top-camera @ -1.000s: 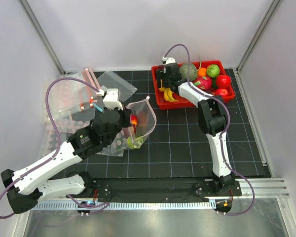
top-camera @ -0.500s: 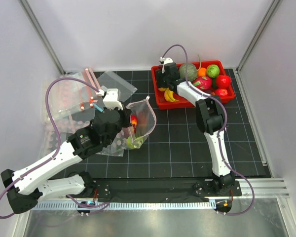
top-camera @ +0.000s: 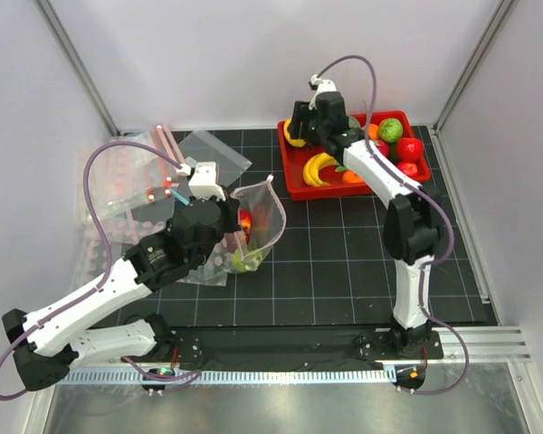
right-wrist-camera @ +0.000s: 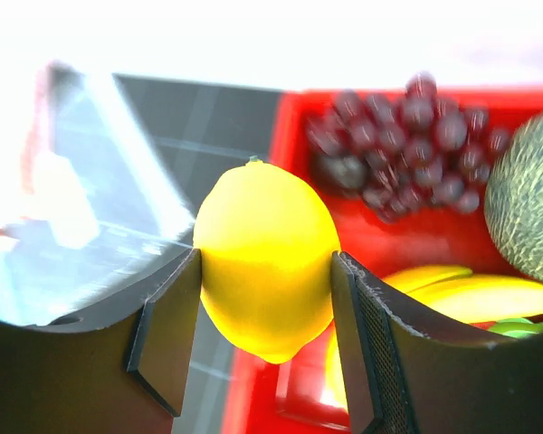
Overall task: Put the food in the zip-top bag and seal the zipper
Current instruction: Pick up the fake fruit from the bin, then place the fake fruit in the zipper food storage bag.
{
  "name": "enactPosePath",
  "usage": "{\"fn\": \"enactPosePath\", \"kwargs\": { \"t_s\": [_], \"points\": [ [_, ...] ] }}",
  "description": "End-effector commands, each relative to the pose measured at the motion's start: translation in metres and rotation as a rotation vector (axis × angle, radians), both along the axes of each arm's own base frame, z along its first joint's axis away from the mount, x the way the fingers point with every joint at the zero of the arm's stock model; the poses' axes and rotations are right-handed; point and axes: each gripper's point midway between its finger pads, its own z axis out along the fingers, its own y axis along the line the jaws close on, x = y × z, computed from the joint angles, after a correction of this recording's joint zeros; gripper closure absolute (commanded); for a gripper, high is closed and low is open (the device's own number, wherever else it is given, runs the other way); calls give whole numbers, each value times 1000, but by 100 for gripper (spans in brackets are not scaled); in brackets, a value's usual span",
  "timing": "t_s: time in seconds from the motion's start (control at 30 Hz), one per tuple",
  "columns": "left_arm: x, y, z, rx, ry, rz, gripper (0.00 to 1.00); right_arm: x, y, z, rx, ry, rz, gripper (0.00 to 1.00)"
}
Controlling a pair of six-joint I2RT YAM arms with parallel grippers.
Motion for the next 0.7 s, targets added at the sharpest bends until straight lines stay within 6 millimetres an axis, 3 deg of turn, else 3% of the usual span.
{"fn": "enactPosePath", "kwargs": {
  "t_s": [0.0, 0.13, 0.17, 0.2, 0.23, 0.27, 0.3, 0.33, 0.37, 0.4, 0.43, 0.47, 0.5, 0.53, 0.57, 0.67],
  "points": [
    [8, 6, 11, -5, -47, 59, 100, -25, 15, 101, 168, -165, 44, 69],
    [12, 8, 7, 23, -47, 83, 100, -55, 23, 129, 208, -189, 74, 70],
    [13, 8, 6, 28, -46, 84, 100, -64, 23, 120, 208, -170, 76, 70],
    [13, 8, 6, 27, -46, 84, 100, -79, 20, 143, 234, -206, 79, 70],
    [13, 7, 6, 27, -46, 81, 100, -91, 26, 148, 240, -213, 96, 70],
    [13, 6, 6, 25, -46, 80, 100, -105, 24, 140, 232, -194, 98, 70],
    [13, 6, 7, 24, -47, 80, 100, -126, 20, 162, 250, -234, 107, 70],
    [13, 6, 6, 25, -45, 78, 100, -140, 17, 170, 255, -254, 106, 70],
    [12, 5, 8, 18, -46, 71, 100, -155, 21, 174, 254, -267, 106, 71],
    [11, 5, 7, 16, -45, 69, 100, -170, 20, 160, 233, -249, 115, 71],
    [11, 5, 9, 8, -46, 64, 100, -191, 7, 184, 229, -319, 98, 71],
    [9, 4, 9, 1, -45, 56, 100, -216, 21, 174, 206, -313, 148, 71],
    [9, 4, 10, -2, -45, 51, 100, -231, 19, 177, 199, -333, 159, 71],
    [8, 4, 11, -9, -46, 49, 100, -252, 12, 198, 226, -392, 171, 71],
    [7, 4, 12, -16, -46, 42, 100, -270, 17, 186, 228, -378, 208, 71],
    [5, 2, 13, -24, -46, 29, 100, -302, 11, 178, 261, -406, 254, 73]
  ]
}}
